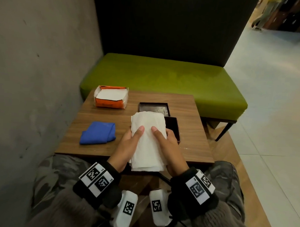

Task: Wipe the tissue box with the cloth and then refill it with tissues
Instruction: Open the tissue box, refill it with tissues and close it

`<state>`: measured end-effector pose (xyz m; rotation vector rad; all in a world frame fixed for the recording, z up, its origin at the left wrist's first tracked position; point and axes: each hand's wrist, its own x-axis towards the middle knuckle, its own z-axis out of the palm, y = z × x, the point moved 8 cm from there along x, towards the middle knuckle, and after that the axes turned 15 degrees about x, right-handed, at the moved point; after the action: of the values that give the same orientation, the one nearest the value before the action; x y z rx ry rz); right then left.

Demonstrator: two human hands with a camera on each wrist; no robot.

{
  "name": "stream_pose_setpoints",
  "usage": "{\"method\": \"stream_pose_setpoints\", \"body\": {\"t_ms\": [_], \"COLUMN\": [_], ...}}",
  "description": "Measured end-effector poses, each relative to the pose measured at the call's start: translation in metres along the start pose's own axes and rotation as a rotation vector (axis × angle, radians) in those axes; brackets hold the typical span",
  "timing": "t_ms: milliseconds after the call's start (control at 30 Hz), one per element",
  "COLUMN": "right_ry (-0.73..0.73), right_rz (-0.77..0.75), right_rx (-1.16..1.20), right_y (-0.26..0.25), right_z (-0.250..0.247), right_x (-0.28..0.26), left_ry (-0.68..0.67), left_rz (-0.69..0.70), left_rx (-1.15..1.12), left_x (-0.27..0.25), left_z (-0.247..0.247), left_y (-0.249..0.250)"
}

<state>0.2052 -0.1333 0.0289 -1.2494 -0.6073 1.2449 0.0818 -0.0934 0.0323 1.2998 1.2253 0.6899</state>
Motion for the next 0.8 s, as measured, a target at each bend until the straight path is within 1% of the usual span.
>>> {"method": "stream_pose_setpoints", "body": {"t_ms": [100,167,200,267,300,400,467,533,633,733,800], "right_ry": [-0.072,-0.147,-0.175,-0.193,-0.185,-0.171,-0.168,-0.149,-0.156,-0.189,-0.173], "right_rz": [0.095,0.171,0.199,0.226,0.215,0.164,0.158,0.150,0.162,0.159,0.153], "right_rx": [0.200,0.340,0.371,0.344,0.317,0.296,0.265,0.239,0.286,0.282,0.281], "right_y": [0.005,0.005,0.004,0.005,0.004,0.000,0.000,0.000,0.001,0.002,0.001], "right_z": [0.006,0.009,0.011,0.015,0.016,0.015,0.014,0.012,0.010,0.011,0.008], "right_x": [-0.002,-0.005,-0.006,-0.007,-0.007,-0.005,-0.006,-0.005,-0.004,-0.005,-0.003], "left_ry": [0.005,-0.032,-0.066,-0.140,-0.160,-0.190,-0.223,-0.225,-0.238,-0.250,-0.262], "left_rz": [0.025,0.031,0.035,0.049,0.051,0.033,0.016,0.002,-0.025,-0.018,0.003], "left_rx": [-0.050,-0.063,-0.054,-0.005,0.012,-0.027,-0.002,0.052,0.043,0.116,0.142], "left_x": [-0.003,-0.004,-0.004,-0.006,-0.006,-0.004,-0.005,-0.008,-0.006,-0.004,-0.001], "left_z": [0.000,-0.001,0.001,0.008,0.009,0.009,0.014,0.016,0.012,0.007,0.006], "left_y": [0.004,0.007,0.010,0.015,0.016,0.017,0.017,0.016,0.011,0.012,0.013]}}
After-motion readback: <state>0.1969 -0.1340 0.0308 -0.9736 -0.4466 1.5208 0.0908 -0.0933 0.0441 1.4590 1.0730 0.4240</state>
